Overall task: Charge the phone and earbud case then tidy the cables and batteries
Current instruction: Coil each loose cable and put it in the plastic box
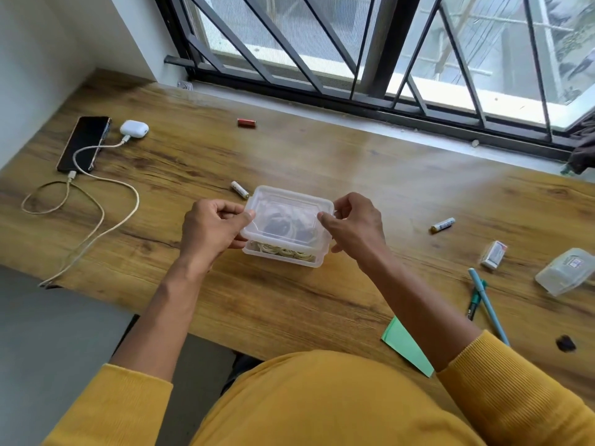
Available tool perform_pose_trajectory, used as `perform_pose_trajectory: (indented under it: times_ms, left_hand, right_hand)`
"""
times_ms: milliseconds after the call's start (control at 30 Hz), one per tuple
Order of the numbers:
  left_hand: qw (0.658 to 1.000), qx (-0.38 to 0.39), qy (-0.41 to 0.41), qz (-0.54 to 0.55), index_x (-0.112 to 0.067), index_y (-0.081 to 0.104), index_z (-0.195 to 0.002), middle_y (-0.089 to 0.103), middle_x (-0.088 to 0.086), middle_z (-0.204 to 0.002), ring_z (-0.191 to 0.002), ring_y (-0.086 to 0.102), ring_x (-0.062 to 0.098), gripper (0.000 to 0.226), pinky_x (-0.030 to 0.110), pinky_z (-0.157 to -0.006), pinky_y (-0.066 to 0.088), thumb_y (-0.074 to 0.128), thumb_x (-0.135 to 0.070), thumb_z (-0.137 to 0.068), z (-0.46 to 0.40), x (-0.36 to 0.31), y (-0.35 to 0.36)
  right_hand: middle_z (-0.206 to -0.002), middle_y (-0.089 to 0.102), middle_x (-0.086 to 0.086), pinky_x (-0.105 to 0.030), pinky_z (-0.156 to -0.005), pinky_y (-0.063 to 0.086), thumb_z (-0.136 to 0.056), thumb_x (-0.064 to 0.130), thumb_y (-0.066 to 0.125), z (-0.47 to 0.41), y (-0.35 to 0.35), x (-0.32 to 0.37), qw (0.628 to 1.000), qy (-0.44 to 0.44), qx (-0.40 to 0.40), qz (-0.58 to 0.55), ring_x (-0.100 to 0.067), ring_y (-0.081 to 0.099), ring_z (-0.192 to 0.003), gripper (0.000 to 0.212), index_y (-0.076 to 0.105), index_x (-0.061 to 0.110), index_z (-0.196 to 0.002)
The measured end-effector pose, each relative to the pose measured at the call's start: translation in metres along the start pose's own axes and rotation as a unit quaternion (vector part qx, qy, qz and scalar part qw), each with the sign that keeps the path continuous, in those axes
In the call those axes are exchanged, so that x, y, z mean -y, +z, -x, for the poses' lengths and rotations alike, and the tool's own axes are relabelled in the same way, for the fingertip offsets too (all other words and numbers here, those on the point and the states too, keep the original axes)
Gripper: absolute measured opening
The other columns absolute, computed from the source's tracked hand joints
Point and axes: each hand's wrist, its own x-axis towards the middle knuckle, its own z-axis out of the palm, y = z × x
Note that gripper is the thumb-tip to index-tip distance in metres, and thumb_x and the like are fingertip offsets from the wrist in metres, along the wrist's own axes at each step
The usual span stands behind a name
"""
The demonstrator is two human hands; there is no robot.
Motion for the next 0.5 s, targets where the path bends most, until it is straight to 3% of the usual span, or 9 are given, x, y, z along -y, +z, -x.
perform_pose_trajectory:
  times_ms: [167,333,500]
  left_hand:
    - [0.987,-0.021,0.058,-0.145,-0.025,0.08,-0.096,0.078,-0.009,-0.085,-0.074,0.076,0.014,0.021,0.042,-0.076,0.066,0.085,-0.042,-0.086,-0.003,0.008,0.001]
    - [0.994,-0.005,0.041,-0.102,-0.024,0.079,-0.093,0.078,-0.004,-0.085,-0.069,0.078,0.016,0.015,0.043,-0.07,0.068,0.087,-0.034,-0.086,-0.005,0.009,0.001]
    - [0.995,0.014,0.03,-0.094,-0.017,0.079,-0.089,0.079,0.002,-0.082,-0.071,0.078,0.017,0.014,0.043,-0.068,0.068,0.091,-0.023,-0.083,-0.007,0.008,-0.003]
  right_hand:
    - [-0.094,0.066,-0.002,-0.046,-0.055,0.064,-0.087,0.028,0.083,-0.001,0.001,-0.009,1.0,-0.012,-0.007,0.016,-0.022,0.072,-0.078,0.026,0.064,0.017,-0.1]
    - [-0.088,0.067,0.007,-0.051,-0.071,0.064,-0.082,0.036,0.083,-0.003,0.003,-0.012,0.999,-0.022,-0.019,0.031,-0.018,0.07,-0.084,0.024,0.064,0.026,-0.092]
    - [-0.092,0.068,0.01,-0.048,-0.08,0.063,-0.081,0.038,0.085,-0.002,0.004,-0.015,0.998,-0.03,-0.016,0.056,-0.012,0.068,-0.088,0.025,0.066,0.026,-0.093]
